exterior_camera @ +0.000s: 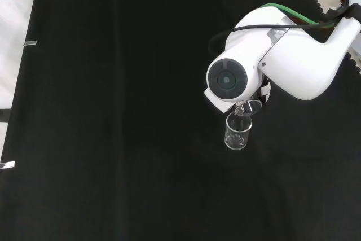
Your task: Pour the water from the handheld beaker into the one on the table.
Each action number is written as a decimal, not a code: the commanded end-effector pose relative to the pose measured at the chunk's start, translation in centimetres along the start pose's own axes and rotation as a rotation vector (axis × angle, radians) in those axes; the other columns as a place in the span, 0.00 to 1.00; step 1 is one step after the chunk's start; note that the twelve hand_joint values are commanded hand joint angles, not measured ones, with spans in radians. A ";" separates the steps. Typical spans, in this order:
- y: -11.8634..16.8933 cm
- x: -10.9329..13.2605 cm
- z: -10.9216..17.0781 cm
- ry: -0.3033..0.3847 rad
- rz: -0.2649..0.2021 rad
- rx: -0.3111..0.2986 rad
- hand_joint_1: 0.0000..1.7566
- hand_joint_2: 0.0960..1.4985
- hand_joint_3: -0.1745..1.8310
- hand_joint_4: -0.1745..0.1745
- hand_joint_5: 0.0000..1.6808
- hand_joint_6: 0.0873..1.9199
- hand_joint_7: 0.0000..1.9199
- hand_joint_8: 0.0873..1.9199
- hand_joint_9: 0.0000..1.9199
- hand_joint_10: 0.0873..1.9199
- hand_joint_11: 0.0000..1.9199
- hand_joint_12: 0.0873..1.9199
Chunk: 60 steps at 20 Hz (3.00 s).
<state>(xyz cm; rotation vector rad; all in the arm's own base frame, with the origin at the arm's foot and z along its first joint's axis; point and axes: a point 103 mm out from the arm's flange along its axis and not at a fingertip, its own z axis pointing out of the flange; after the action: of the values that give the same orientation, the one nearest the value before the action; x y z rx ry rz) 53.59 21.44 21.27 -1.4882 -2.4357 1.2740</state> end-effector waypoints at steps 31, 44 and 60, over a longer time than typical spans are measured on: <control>-0.3 0.4 -0.5 -0.009 -0.001 0.006 0.81 0.39 0.38 0.00 0.80 0.21 0.74 0.18 0.72 0.22 0.59 0.39; -0.4 0.4 -0.5 -0.012 -0.003 0.007 0.81 0.39 0.38 0.00 0.80 0.21 0.74 0.18 0.72 0.22 0.59 0.39; -1.6 -0.5 -1.1 0.109 -0.034 -0.114 0.81 0.39 0.38 0.00 0.80 0.21 0.74 0.18 0.72 0.22 0.59 0.39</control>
<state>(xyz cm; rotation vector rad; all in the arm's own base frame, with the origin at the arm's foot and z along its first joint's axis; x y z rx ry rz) 53.11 22.11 22.57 -1.4870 -2.4744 1.1942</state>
